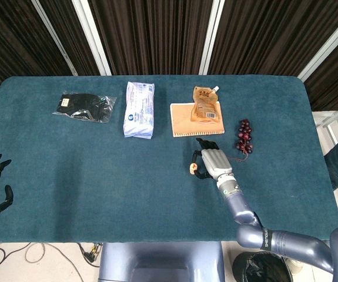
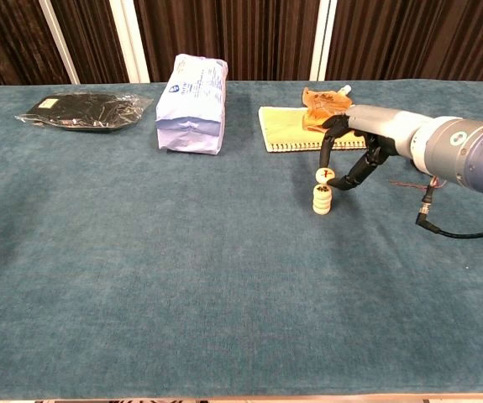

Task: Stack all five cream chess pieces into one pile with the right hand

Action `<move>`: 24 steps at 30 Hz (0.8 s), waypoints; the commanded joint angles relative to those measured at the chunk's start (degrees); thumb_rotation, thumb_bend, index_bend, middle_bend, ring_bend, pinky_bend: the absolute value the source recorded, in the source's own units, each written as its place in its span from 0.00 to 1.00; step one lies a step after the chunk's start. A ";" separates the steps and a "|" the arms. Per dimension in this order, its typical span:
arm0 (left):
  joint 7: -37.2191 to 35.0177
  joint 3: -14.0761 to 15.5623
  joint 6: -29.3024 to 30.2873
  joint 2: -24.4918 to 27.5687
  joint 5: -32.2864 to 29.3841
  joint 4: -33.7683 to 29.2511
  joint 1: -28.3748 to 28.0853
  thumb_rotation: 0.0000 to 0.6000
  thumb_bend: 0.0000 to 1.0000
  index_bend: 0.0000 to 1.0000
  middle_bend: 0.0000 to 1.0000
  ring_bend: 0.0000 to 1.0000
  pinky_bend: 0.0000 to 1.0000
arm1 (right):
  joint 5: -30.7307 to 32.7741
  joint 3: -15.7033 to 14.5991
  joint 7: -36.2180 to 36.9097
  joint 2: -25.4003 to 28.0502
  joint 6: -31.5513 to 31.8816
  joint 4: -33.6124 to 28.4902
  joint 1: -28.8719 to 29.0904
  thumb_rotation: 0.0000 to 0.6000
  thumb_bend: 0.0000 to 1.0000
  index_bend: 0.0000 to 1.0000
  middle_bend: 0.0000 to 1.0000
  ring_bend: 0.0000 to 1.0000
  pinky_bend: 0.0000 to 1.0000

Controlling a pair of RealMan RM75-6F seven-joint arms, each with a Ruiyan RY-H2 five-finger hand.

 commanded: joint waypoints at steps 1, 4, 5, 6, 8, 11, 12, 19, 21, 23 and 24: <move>-0.01 -0.01 -0.07 0.00 -0.03 0.01 -0.03 1.00 0.62 0.16 0.00 0.00 0.00 | -0.23 -0.46 0.24 0.06 0.09 -0.09 -0.03 1.00 0.41 0.56 0.00 0.00 0.00; 0.19 0.09 -0.19 -0.05 0.05 0.02 -0.08 1.00 0.62 0.16 0.00 0.00 0.00 | -0.61 -0.88 0.36 0.04 0.13 -0.09 0.04 1.00 0.41 0.56 0.00 0.00 0.00; 0.24 0.11 -0.19 -0.07 0.09 0.00 -0.09 1.00 0.62 0.16 0.00 0.00 0.00 | -0.60 -0.94 0.44 -0.01 0.10 -0.01 0.07 1.00 0.41 0.56 0.00 0.00 0.00; 0.31 0.12 -0.12 -0.10 0.17 -0.02 -0.08 1.00 0.62 0.16 0.00 0.00 0.00 | -0.56 -1.01 0.58 -0.12 0.08 0.19 0.12 1.00 0.41 0.56 0.00 0.00 0.00; 0.37 0.09 -0.02 -0.12 0.18 -0.01 -0.06 1.00 0.62 0.16 0.00 0.00 0.00 | -0.48 -1.18 0.88 -0.32 -0.02 0.57 0.18 1.00 0.41 0.56 0.00 0.00 0.00; 0.22 0.02 -0.09 -0.10 -0.05 0.01 -0.05 1.00 0.62 0.16 0.00 0.00 0.00 | -0.43 -1.44 1.13 -0.50 -0.06 1.03 0.23 1.00 0.41 0.56 0.00 0.00 0.00; 0.26 0.02 -0.11 -0.10 -0.04 0.08 -0.06 1.00 0.62 0.16 0.00 0.00 0.00 | -0.40 -1.48 1.22 -0.58 -0.02 1.20 0.26 1.00 0.41 0.56 0.00 0.00 0.00; 0.39 0.03 -0.10 -0.17 0.02 0.07 -0.10 1.00 0.62 0.16 0.00 0.00 0.00 | 0.05 -1.53 1.37 -1.09 -0.21 2.33 0.86 1.00 0.41 0.56 0.00 0.00 0.00; 0.36 0.01 -0.14 -0.14 -0.07 0.06 -0.10 1.00 0.62 0.16 0.00 0.00 0.00 | 0.25 -1.65 1.37 -1.24 -0.32 2.62 0.98 1.00 0.41 0.56 0.00 0.00 0.00; 0.43 0.03 -0.18 -0.12 -0.08 0.10 -0.10 1.00 0.62 0.16 0.00 0.00 0.00 | 0.38 -1.76 1.44 -1.38 -0.36 2.87 1.05 1.00 0.41 0.56 0.00 0.00 0.00; 0.46 0.03 -0.18 -0.11 -0.06 0.10 -0.11 1.00 0.62 0.16 0.00 0.00 0.00 | 0.39 -1.81 1.49 -1.44 -0.37 2.98 1.07 1.00 0.41 0.56 0.00 0.00 0.00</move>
